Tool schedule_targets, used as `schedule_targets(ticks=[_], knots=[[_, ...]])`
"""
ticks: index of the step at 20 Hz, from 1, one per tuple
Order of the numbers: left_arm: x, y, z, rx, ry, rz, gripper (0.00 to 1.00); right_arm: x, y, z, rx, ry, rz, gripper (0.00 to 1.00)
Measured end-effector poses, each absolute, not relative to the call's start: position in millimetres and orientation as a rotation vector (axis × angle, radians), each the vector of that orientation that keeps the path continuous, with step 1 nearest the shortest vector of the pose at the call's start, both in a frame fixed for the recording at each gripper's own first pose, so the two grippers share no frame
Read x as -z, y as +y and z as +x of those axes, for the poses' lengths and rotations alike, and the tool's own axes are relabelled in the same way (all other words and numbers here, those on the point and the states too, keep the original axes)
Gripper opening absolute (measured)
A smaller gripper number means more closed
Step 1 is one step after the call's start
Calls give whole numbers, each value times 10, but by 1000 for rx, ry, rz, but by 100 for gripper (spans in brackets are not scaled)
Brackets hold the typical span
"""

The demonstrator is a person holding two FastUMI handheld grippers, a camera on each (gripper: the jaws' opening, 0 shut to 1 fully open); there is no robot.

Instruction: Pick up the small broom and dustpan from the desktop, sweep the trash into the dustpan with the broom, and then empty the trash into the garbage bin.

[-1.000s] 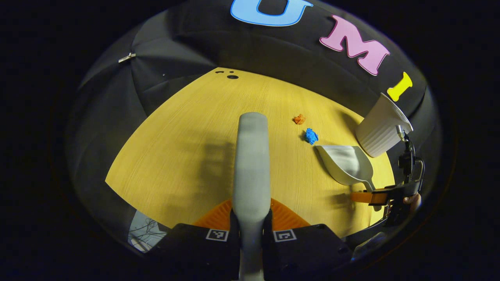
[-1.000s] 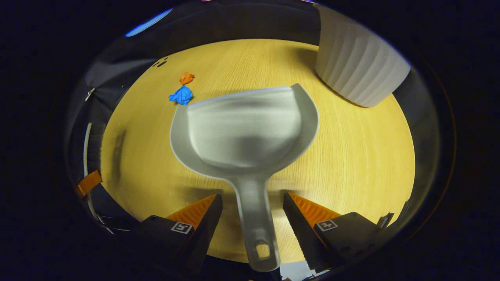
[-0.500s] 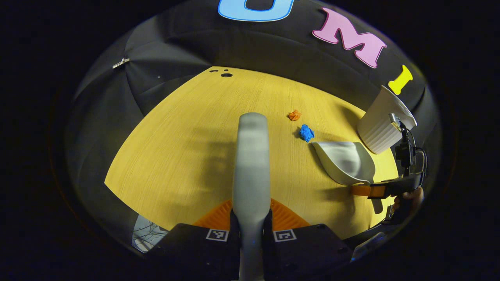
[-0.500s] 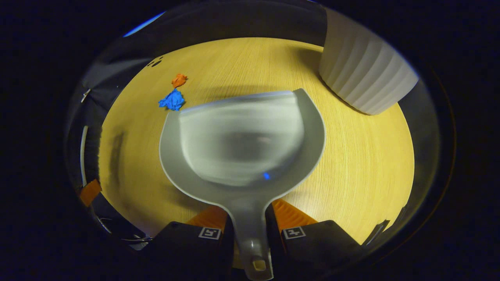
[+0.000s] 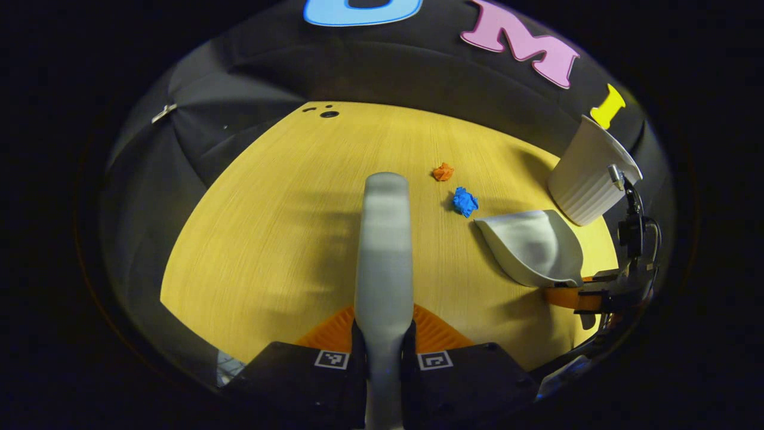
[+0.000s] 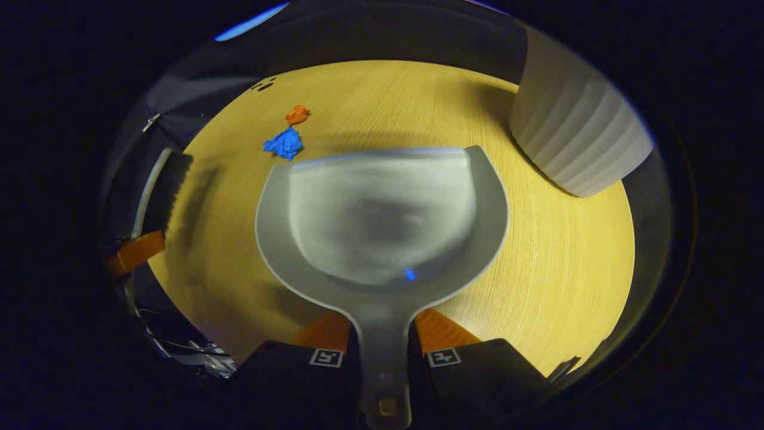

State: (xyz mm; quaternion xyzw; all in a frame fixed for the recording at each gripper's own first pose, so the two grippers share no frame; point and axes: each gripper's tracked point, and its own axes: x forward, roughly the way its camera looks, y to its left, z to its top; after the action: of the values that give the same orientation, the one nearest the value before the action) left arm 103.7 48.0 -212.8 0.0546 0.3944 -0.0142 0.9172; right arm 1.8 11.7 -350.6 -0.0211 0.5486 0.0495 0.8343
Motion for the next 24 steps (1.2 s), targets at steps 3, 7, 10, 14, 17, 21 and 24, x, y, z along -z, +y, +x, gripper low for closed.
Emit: schedule_targets(ticks=[3,7,10,14,17,21,24], knots=[[2097,418,1419,72,827,188,28,3465,64,13,-136,1141,-65,36],[2090,356,1886,95,882,317,27,3405,23,-11,-164,1122,-84,36],[2131,269,2267,147,898,418,29,3326,-35,-31,-201,1103,-114,39],[2217,227,2631,174,941,525,27,3261,-179,-51,-276,1092,-214,35],[2286,187,2783,193,965,582,26,3281,-214,-97,-312,1130,-207,39],[2419,-66,2780,319,992,670,28,3320,-216,-85,-335,1148,-224,35],[2548,-374,2571,460,1013,762,28,3352,-217,-64,-355,1151,-231,35]])
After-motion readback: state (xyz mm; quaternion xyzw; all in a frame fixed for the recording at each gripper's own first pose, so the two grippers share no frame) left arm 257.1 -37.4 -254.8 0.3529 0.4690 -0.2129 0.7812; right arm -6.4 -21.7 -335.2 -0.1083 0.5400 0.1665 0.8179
